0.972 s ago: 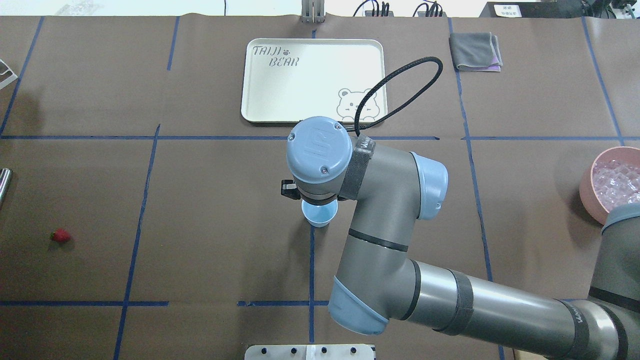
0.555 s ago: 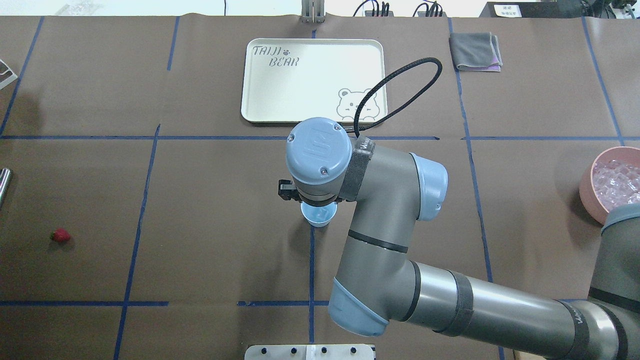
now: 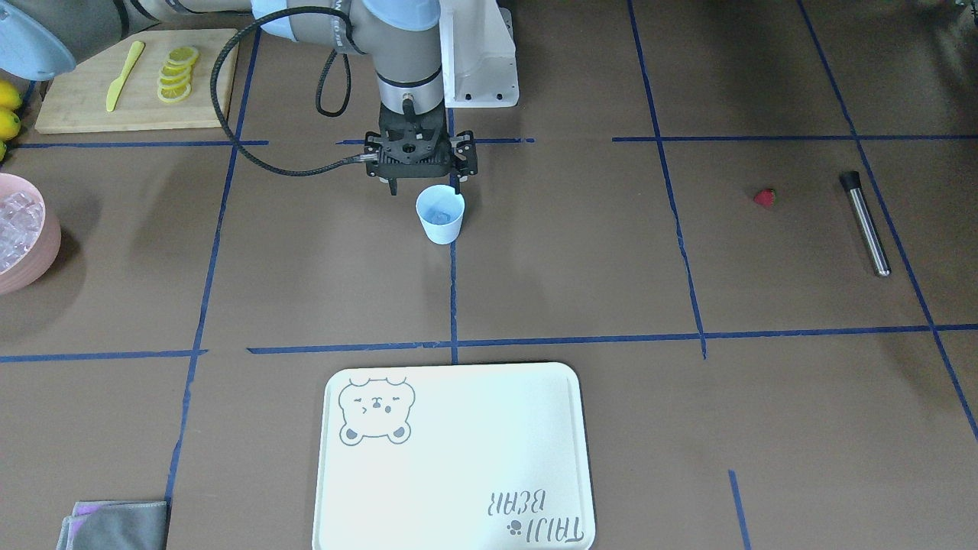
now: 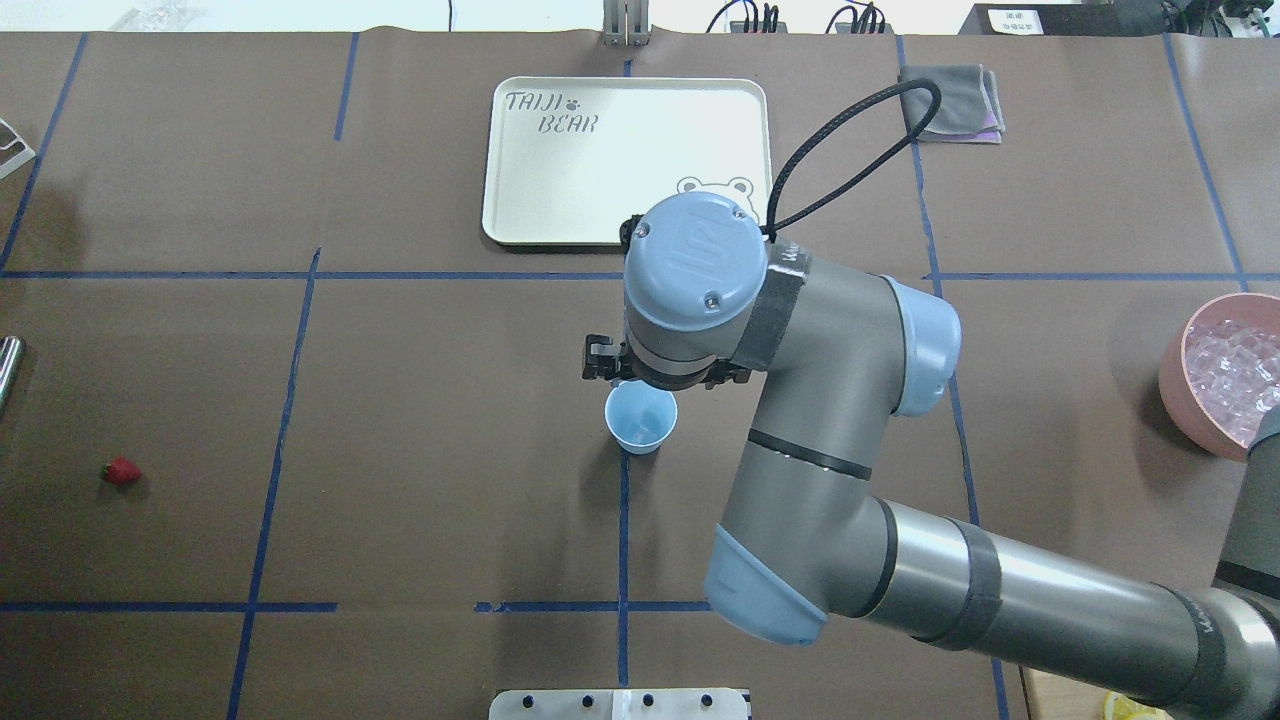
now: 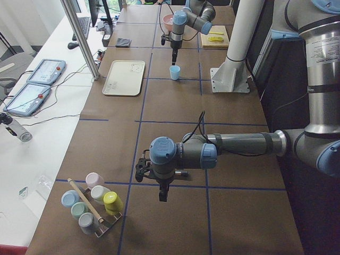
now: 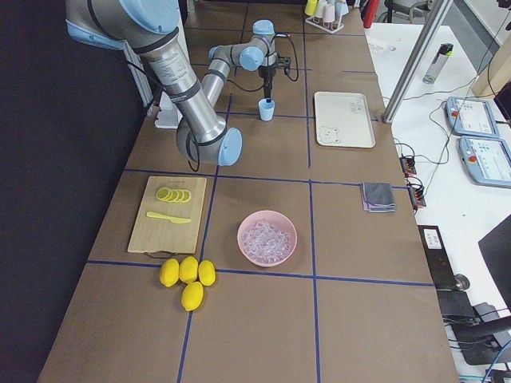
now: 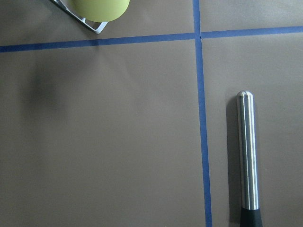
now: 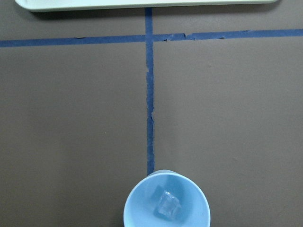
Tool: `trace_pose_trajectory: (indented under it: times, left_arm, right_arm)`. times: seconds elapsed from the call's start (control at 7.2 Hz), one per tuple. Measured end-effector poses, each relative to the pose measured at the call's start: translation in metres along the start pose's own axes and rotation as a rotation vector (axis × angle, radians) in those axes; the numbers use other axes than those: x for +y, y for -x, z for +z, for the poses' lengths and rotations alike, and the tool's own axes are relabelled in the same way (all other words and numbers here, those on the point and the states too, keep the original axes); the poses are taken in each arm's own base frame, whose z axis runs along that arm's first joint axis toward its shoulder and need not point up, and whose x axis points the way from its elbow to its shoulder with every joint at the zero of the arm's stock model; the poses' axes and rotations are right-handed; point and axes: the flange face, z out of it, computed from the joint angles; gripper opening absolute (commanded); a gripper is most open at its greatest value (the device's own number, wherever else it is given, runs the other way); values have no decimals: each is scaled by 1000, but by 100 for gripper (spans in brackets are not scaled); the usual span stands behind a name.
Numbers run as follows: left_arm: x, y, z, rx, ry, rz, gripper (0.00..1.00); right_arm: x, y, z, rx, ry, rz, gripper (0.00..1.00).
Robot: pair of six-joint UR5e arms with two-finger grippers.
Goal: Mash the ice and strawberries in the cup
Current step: 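Move the right gripper back over the pink bowl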
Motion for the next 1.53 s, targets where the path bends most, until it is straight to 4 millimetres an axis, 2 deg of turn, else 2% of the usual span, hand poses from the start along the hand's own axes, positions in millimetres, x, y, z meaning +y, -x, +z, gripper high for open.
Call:
trace_pose_trajectory:
  times: [0.28, 0.56, 0.83, 1.11, 1.53]
  left_arm:
    - [0, 0, 0, 0, 1, -1, 100]
    - [0, 0, 0, 2, 2, -2, 100]
    - [0, 0, 0, 2, 2, -1, 100]
    - [0, 0, 0, 3, 1, -1, 100]
    - [0, -1, 0, 5, 0, 0, 100]
  right_arm:
    - [-20, -81, -14, 3, 16, -99, 98]
    - [-34, -183, -18, 41, 40, -226, 98]
    - [-44, -294, -21, 44, 62, -300, 98]
    - [-30, -400, -12, 36, 53, -320, 98]
    - [-15, -517, -20, 45, 74, -254, 97]
